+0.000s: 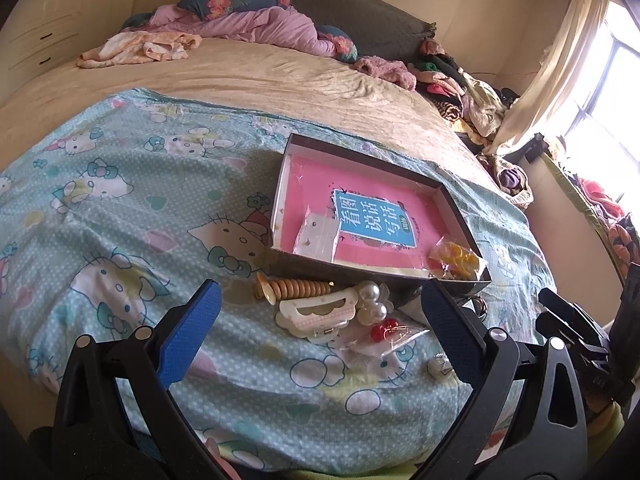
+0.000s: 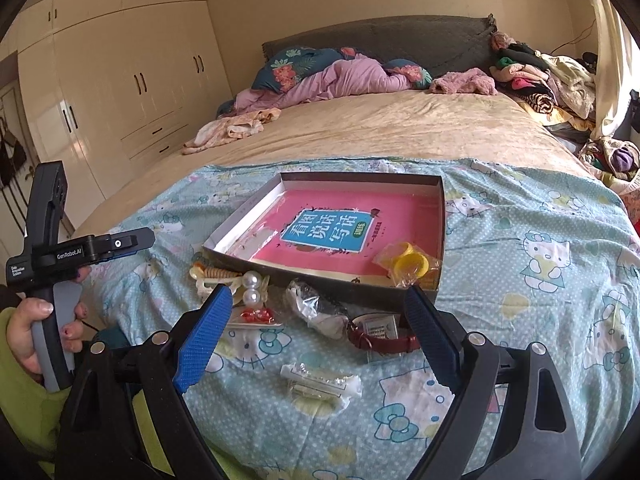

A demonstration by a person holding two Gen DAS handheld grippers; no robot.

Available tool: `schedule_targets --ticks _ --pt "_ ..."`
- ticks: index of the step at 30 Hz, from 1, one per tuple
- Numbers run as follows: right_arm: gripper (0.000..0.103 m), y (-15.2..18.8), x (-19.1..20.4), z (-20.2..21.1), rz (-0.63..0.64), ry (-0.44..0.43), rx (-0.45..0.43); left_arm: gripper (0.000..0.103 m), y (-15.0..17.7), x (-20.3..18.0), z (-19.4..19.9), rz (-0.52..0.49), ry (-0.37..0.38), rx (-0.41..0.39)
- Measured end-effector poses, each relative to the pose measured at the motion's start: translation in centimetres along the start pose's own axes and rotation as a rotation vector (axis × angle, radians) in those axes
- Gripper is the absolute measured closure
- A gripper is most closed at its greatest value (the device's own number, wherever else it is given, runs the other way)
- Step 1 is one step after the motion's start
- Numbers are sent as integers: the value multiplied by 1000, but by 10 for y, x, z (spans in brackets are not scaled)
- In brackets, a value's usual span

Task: Organize jewelry
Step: 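Lift both open tools out of the box back toward the remaining items, then grasp the cream hair claw clip with the left tool while the right tool grasps the clear tube package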

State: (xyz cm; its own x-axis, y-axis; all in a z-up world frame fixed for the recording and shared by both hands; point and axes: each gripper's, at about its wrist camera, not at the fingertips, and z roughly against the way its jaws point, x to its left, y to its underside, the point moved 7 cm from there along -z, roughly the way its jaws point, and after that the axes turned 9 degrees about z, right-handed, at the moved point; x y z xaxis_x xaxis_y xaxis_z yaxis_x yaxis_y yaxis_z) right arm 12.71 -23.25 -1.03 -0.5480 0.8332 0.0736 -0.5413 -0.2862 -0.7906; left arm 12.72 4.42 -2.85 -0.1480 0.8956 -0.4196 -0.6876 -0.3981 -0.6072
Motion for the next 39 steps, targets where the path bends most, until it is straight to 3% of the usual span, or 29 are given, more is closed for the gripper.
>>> schedule_targets --ticks 15,39 --pt "16 37 21 -18 25 -58 101 10 31 -1 -14 -42 -41 58" --pt "16 83 21 -56 -13 -75 247 10 69 5 -48 -79 -111 147"
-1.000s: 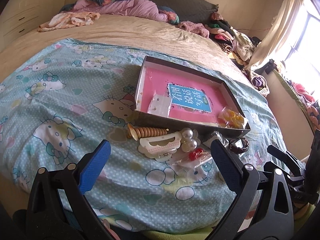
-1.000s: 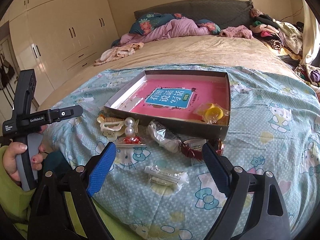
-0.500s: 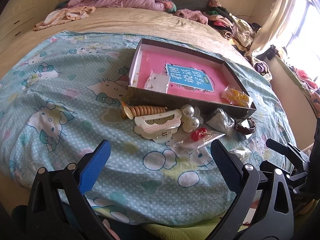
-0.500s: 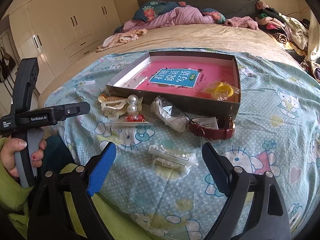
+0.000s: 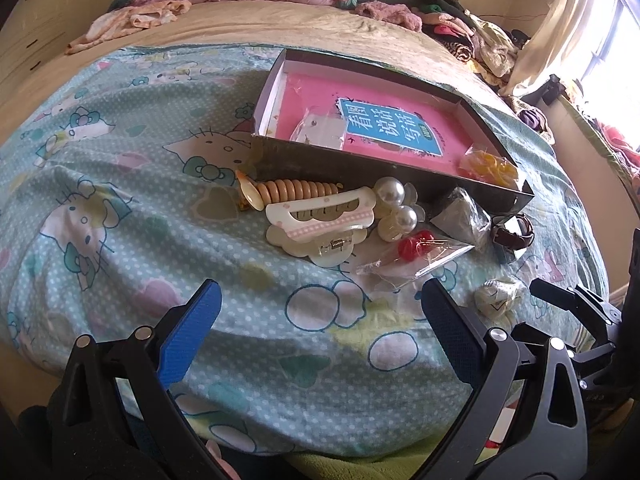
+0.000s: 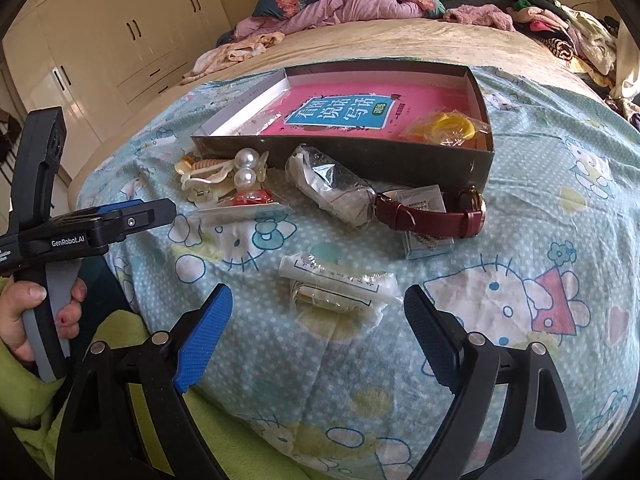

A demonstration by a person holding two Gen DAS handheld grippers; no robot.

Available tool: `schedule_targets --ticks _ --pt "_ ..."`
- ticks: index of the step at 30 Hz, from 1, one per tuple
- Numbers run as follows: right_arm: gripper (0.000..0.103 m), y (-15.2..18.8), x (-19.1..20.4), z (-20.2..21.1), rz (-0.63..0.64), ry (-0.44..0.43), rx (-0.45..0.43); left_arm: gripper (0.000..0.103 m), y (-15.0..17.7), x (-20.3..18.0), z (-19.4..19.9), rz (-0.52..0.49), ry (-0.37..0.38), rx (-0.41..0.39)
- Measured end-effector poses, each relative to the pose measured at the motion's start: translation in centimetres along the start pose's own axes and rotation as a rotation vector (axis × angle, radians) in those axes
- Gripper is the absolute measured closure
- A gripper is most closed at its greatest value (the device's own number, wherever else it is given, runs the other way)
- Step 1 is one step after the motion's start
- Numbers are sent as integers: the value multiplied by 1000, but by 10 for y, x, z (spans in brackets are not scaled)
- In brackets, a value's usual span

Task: Organize jewelry
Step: 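Grasp the cream hair claw clip with the left tool while the right tool grasps the clear tube package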

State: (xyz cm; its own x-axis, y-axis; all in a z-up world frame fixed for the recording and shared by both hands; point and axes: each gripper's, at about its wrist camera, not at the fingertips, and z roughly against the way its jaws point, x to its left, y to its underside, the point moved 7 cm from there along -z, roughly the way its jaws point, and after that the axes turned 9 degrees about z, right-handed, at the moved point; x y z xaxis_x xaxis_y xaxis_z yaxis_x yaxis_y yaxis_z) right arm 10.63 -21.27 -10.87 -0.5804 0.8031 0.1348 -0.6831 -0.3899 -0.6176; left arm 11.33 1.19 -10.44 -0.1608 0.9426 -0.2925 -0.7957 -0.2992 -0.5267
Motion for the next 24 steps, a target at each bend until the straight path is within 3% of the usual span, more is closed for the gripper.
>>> schedule_targets --ticks 14,21,24 --pt "15 6 -3 -23 -10 3 37 10 -17 3 -19 44 -1 -22" --pt "20 4 -1 -28 2 10 26 25 -18 -2 -30 46 -8 -15" --pt "25 3 -1 -30 9 6 25 26 -20 -3 -32 53 -14 -21"
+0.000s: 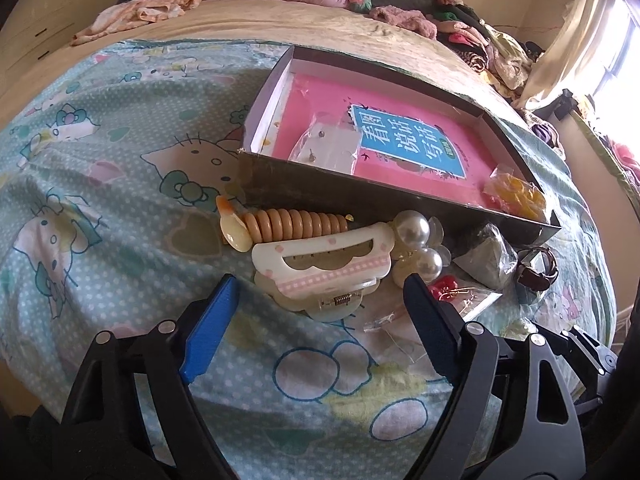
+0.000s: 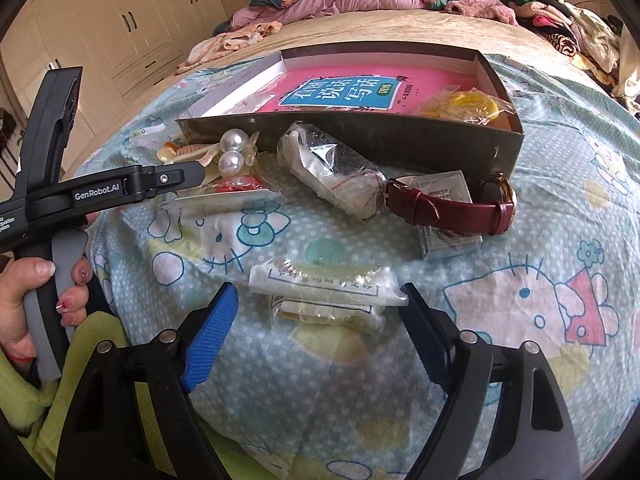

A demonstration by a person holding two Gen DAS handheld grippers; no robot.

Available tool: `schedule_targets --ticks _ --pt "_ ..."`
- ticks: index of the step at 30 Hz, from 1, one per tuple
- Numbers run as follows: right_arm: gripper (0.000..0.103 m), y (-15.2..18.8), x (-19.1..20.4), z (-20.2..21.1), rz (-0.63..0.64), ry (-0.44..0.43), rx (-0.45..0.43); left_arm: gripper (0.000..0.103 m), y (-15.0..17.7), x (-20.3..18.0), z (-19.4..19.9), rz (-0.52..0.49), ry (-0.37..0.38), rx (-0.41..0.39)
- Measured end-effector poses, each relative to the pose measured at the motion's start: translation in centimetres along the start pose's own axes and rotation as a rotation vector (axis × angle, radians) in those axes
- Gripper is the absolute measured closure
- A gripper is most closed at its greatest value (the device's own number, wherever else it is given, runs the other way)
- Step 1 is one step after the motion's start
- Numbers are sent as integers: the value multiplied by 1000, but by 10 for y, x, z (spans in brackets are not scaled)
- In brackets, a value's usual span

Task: Organize jewelry
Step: 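Grasp the cream hair claw clip with the left tool while the right tool grasps the clear tube package, then carry the clip and package into the pink box and open both tools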

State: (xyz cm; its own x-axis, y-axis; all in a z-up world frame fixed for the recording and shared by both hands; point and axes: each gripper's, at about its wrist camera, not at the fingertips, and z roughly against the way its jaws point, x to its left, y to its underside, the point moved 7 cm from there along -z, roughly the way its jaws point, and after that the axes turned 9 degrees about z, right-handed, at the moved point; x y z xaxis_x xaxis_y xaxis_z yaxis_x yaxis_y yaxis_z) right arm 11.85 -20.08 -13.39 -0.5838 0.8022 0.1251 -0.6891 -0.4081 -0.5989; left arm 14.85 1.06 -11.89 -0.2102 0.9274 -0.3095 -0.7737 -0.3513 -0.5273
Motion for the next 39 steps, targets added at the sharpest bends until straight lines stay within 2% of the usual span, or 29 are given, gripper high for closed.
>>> schedule_targets --ticks 3,5,8,12,13,26,39 --pt "31 -2 1 -3 6 2 -6 26 -3 0 -3 6 -4 -3" --pt "31 -3 1 -3 9 -5 -14 27 -4 -2 -5 1 -7 -5" --pt "32 -3 2 -2 17 -10 -24 39 -3 -3 -7 -3 -19 -7" --pt "32 -6 3 2 20 -26 -39 40 -2 -3 -7 -13 -20 -12" --pt "32 -7 4 3 21 -28 -42 45 -2 -3 -7 -16 -16 -15" --pt "32 -20 12 24 45 -36 -100 45 0 -3 27 -35 50 -69" --pt "32 -52 17 41 85 -27 -173 45 -12 14 61 -3 58 -144"
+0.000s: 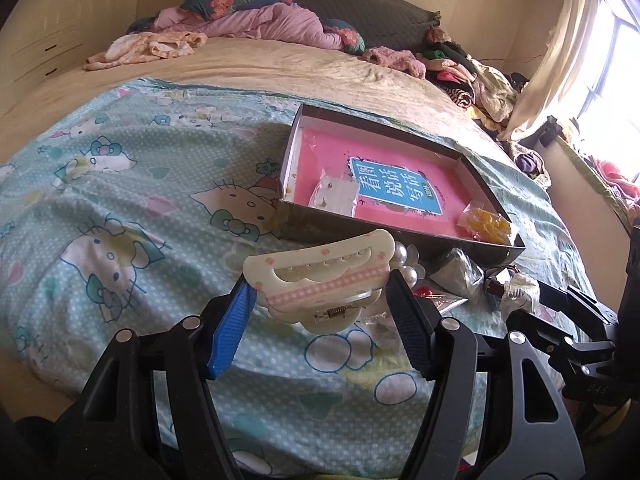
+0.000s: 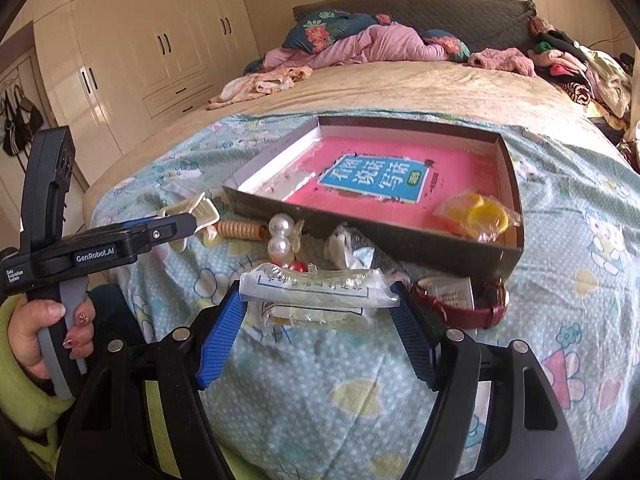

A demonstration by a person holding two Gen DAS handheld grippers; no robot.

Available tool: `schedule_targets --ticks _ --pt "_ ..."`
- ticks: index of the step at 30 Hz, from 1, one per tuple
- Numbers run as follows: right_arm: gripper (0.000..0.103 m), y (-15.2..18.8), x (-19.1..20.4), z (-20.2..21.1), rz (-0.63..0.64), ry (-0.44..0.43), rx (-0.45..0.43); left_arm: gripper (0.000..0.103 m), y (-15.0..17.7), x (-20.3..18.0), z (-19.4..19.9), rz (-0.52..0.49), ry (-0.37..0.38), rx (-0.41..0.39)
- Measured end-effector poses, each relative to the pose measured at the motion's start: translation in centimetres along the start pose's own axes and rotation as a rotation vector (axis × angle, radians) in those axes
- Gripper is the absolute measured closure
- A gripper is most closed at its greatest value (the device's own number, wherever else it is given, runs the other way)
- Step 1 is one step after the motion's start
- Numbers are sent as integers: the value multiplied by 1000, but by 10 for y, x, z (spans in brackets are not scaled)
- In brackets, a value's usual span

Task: Organize jewelry
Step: 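Carry the clip and package into the pink box and open both tools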

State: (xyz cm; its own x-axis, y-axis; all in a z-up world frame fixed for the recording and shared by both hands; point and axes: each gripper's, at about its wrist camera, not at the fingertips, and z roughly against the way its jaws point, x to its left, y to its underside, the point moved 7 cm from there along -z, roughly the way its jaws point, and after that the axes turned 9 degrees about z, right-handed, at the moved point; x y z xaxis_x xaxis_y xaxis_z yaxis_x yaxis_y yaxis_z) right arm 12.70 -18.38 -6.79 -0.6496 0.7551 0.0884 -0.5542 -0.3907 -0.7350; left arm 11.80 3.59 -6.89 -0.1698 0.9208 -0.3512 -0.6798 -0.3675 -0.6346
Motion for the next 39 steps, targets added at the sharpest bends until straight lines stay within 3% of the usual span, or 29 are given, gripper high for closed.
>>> schedule_targets --ticks 20,39 --pt "32 -29 -41 -3 -30 73 -54 45 -36 -8 -4 1 -3 -51" --pt "32 -17 -99 -18 -148 136 -20 45 -48 -41 -43 -66 8 -12"
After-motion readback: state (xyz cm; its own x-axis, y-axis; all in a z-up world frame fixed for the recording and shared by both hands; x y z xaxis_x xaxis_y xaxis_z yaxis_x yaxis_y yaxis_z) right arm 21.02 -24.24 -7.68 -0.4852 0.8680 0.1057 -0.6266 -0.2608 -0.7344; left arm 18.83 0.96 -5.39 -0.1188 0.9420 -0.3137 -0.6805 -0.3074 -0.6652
